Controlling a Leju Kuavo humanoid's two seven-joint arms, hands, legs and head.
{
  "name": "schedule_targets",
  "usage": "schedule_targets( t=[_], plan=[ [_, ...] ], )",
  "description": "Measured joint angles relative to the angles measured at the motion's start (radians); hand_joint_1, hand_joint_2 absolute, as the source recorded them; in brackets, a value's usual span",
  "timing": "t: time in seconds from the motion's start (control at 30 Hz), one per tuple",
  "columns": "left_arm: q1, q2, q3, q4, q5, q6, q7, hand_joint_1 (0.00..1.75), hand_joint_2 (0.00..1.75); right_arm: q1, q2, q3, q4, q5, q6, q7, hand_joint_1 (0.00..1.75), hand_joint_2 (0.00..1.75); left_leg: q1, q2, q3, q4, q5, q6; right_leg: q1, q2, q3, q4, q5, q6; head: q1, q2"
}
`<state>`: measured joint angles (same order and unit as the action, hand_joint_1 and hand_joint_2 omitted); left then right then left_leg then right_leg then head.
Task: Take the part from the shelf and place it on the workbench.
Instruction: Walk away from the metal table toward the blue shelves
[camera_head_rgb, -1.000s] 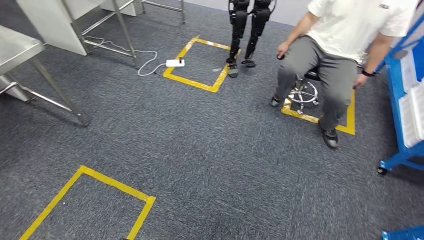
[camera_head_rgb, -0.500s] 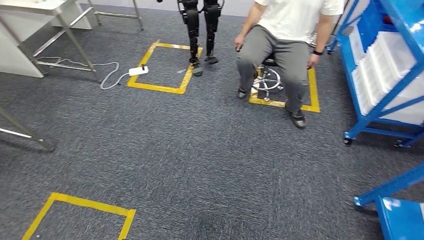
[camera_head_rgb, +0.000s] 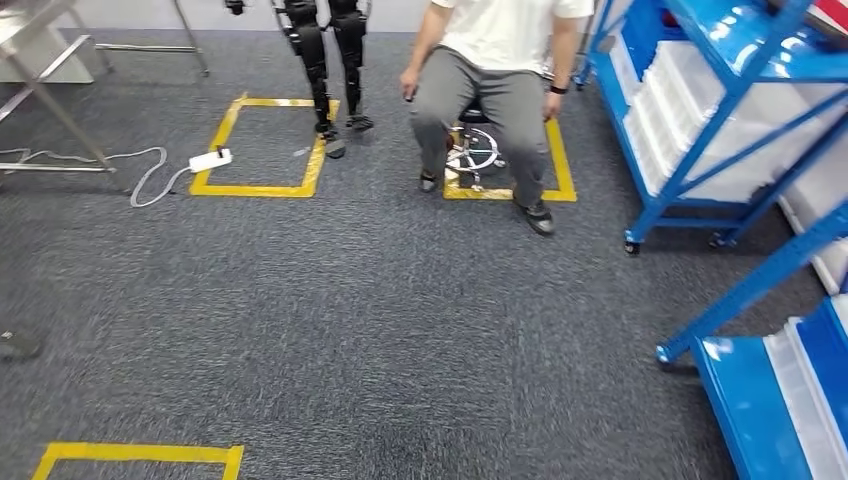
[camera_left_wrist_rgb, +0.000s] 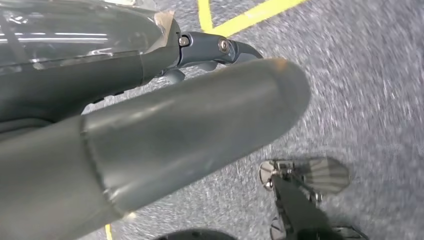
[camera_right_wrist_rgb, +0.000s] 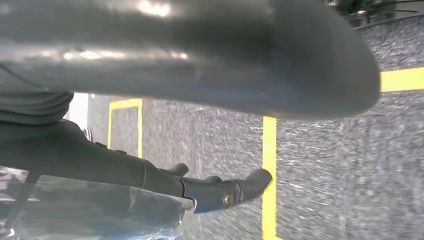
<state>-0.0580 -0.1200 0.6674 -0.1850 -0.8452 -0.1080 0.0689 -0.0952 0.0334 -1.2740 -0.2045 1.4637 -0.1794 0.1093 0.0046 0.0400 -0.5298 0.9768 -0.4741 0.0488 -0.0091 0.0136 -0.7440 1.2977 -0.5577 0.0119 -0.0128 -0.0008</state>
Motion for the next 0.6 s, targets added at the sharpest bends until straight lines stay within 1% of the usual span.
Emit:
schedule_targets(
  t=[0.03, 0.07, 0.1, 0.13, 0.17, 0.2, 0.23, 0.27, 0.3, 0.33, 0.37, 0.4, 0.43, 0.47, 0.5, 0.53, 0.57, 0.6],
  plan=[
    [0.000, 0.000, 0.000, 0.000, -0.001, 0.000, 0.000, 0.00, 0.00, 0.001, 0.000, 0.000, 0.000, 0.000, 0.000, 0.000, 0.00, 0.00, 0.002, 0.015, 0.000, 0.001, -0.001, -0.003, -0.008, -0.004, 0.003, -0.002, 0.005, 0.012, 0.000, 0.000],
    [0.000, -0.001, 0.000, 0.000, -0.001, 0.000, 0.001, 0.00, 0.00, 0.003, 0.000, 0.000, 0.000, 0.000, 0.000, 0.001, 0.00, 0.00, 0.006, 0.028, 0.000, 0.002, -0.004, -0.008, -0.016, -0.012, 0.028, -0.044, 0.023, 0.027, 0.000, 0.000],
    [0.000, -0.001, 0.000, 0.000, -0.002, 0.000, 0.001, 0.00, 0.00, 0.003, 0.000, 0.000, 0.000, -0.001, 0.000, 0.000, 0.00, 0.00, 0.009, 0.040, 0.002, 0.006, -0.008, -0.015, -0.024, -0.030, 0.071, -0.117, 0.049, 0.043, 0.000, 0.000],
    [0.000, 0.001, 0.000, 0.000, -0.002, 0.000, 0.001, 0.00, 0.00, 0.003, 0.003, 0.000, 0.000, -0.001, 0.000, -0.001, 0.00, 0.00, 0.010, 0.051, 0.004, 0.011, -0.013, -0.024, -0.030, -0.058, 0.111, -0.183, 0.069, 0.055, 0.001, 0.000],
    [0.000, 0.003, 0.000, -0.001, -0.002, 0.000, 0.001, 0.00, 0.00, 0.002, 0.004, 0.000, 0.000, -0.001, 0.000, -0.002, 0.00, 0.00, 0.010, 0.061, 0.006, 0.017, -0.021, -0.034, -0.032, -0.081, 0.141, -0.234, 0.083, 0.058, 0.002, 0.000],
    [-0.001, 0.005, 0.000, -0.001, -0.002, 0.000, 0.001, 0.00, 0.00, 0.000, 0.006, 0.000, 0.001, -0.001, 0.000, -0.004, 0.00, 0.00, 0.008, 0.070, 0.010, 0.022, -0.027, -0.043, -0.031, -0.096, 0.157, -0.259, 0.089, 0.053, 0.001, 0.000],
    [-0.001, 0.007, 0.000, -0.001, -0.002, 0.000, 0.002, 0.00, 0.00, -0.001, 0.008, 0.000, 0.001, -0.002, 0.000, -0.005, 0.00, 0.00, 0.007, 0.080, 0.013, 0.024, -0.033, -0.050, -0.027, -0.097, 0.157, -0.260, 0.087, 0.042, -0.001, 0.000],
    [-0.002, 0.006, 0.000, -0.001, -0.002, 0.000, 0.002, 0.00, 0.00, -0.002, 0.007, 0.000, 0.001, -0.002, 0.000, -0.006, 0.00, 0.00, 0.009, 0.090, 0.017, 0.024, -0.037, -0.054, -0.025, -0.083, 0.156, -0.261, 0.088, 0.030, -0.003, 0.000],
    [-0.003, 0.006, 0.000, -0.001, -0.002, 0.000, 0.003, 0.00, 0.00, -0.002, 0.007, 0.000, 0.001, -0.002, 0.000, -0.006, 0.00, 0.00, 0.014, 0.089, 0.020, 0.025, -0.041, -0.058, -0.025, -0.070, 0.155, -0.261, 0.089, 0.020, -0.005, 0.000],
    [-0.004, 0.005, 0.000, -0.001, -0.002, 0.000, 0.003, 0.00, 0.00, -0.001, 0.007, 0.000, 0.001, -0.002, 0.000, -0.006, 0.00, 0.00, 0.018, 0.072, 0.018, 0.035, -0.053, -0.061, -0.025, -0.057, 0.154, -0.261, 0.090, 0.012, -0.007, 0.000],
    [-0.004, 0.004, 0.000, -0.001, -0.002, 0.000, 0.003, 0.00, 0.00, -0.001, 0.006, 0.000, 0.001, -0.002, 0.000, -0.006, 0.00, 0.00, 0.022, 0.044, 0.007, 0.062, -0.075, -0.063, -0.024, -0.045, 0.154, -0.262, 0.093, 0.004, -0.008, 0.000],
    [-0.004, 0.003, 0.000, -0.001, -0.002, 0.000, 0.003, 0.00, 0.00, -0.001, 0.005, 0.000, 0.001, -0.002, 0.000, -0.006, 0.00, 0.00, 0.024, 0.009, -0.015, 0.112, -0.108, -0.064, -0.022, -0.033, 0.153, -0.262, 0.094, -0.003, -0.011, 0.000],
    [-0.002, 0.003, 0.000, -0.001, -0.002, 0.000, 0.003, 0.00, 0.00, -0.002, 0.005, 0.000, 0.001, -0.002, 0.000, -0.006, 0.00, 0.00, 0.023, -0.018, -0.048, 0.179, -0.146, -0.061, -0.017, -0.021, 0.152, -0.263, 0.095, -0.008, -0.013, 0.000],
    [-0.001, 0.003, 0.000, -0.001, -0.002, 0.000, 0.004, 0.00, 0.00, -0.002, 0.004, 0.000, 0.000, -0.002, 0.000, -0.006, 0.00, 0.00, 0.021, -0.031, -0.086, 0.253, -0.177, -0.057, -0.011, -0.006, 0.151, -0.262, 0.096, -0.014, -0.015, 0.000],
    [0.001, 0.002, 0.000, -0.001, -0.002, 0.000, 0.004, 0.00, 0.00, -0.002, 0.004, 0.000, 0.000, -0.002, 0.000, -0.006, 0.00, 0.00, 0.019, -0.037, -0.117, 0.309, -0.193, -0.051, -0.004, 0.009, 0.151, -0.262, 0.097, -0.017, -0.015, 0.000],
    [0.002, 0.002, 0.000, -0.001, -0.002, 0.000, 0.004, 0.00, 0.00, -0.001, 0.004, 0.000, 0.001, -0.002, 0.000, -0.006, 0.00, 0.00, 0.015, -0.039, -0.135, 0.332, -0.188, -0.042, 0.001, 0.025, 0.151, -0.262, 0.097, -0.020, -0.015, 0.000],
    [0.002, 0.002, 0.000, -0.001, -0.002, 0.000, 0.004, 0.00, 0.00, 0.000, 0.004, 0.000, 0.001, -0.002, 0.000, -0.006, 0.00, 0.00, 0.010, -0.043, -0.134, 0.315, -0.163, -0.032, 0.006, 0.041, 0.152, -0.262, 0.098, -0.022, -0.015, 0.000],
    [0.002, 0.002, 0.000, -0.001, -0.002, 0.000, 0.004, 0.00, 0.00, 0.001, 0.004, 0.000, 0.001, -0.002, 0.000, -0.006, 0.00, 0.00, 0.004, -0.051, -0.114, 0.262, -0.124, -0.021, 0.008, 0.056, 0.153, -0.262, 0.099, -0.024, -0.015, 0.000]
  ],
)
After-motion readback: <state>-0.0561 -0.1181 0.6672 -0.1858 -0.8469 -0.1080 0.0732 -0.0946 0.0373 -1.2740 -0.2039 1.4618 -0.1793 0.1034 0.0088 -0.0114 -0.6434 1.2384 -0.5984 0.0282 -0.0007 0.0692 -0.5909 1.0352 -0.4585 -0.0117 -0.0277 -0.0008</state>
